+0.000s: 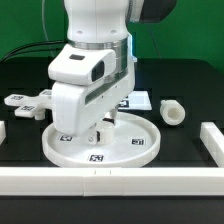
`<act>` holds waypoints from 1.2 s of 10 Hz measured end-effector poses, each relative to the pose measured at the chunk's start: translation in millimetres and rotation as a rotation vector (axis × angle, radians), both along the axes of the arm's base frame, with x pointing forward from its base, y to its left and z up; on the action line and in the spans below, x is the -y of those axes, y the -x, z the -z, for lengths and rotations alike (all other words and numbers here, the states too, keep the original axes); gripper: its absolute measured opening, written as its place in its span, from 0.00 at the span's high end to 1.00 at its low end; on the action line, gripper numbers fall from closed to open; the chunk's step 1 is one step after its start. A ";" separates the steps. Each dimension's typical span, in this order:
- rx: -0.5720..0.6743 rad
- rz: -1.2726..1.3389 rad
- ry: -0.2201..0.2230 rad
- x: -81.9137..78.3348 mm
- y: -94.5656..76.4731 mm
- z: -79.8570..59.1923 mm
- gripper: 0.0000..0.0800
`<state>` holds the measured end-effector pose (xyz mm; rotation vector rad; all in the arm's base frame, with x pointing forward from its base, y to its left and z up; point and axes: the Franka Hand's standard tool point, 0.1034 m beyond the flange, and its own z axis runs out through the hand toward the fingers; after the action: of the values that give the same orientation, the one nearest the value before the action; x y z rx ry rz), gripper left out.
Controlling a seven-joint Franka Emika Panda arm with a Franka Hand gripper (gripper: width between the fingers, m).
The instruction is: Assemble round table
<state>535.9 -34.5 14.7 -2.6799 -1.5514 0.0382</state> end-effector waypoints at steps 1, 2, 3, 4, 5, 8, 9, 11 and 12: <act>0.017 -0.017 -0.004 -11.0 -8.6 -3.1 0.49; 0.029 -0.031 -0.010 -20.8 -13.6 -0.2 0.49; 0.031 -0.042 -0.013 -27.8 -19.0 1.9 0.49; 0.042 -0.053 -0.019 -36.2 -27.5 1.9 0.49; 0.028 -0.062 -0.024 -42.2 -28.0 1.6 0.49; -0.001 -0.071 -0.027 -62.0 -29.1 -0.2 0.49; -0.006 -0.072 -0.026 -69.6 -29.3 -0.5 0.49; -0.006 -0.070 -0.025 -73.0 -29.3 -0.4 0.49; -0.006 -0.069 -0.025 -72.8 -29.3 -0.5 0.49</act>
Offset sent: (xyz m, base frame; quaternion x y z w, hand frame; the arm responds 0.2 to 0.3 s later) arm 0.0344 0.0437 -0.0138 0.0049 0.0286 -0.0488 0.9984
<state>565.2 38.2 15.2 -2.6041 -1.6317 0.0293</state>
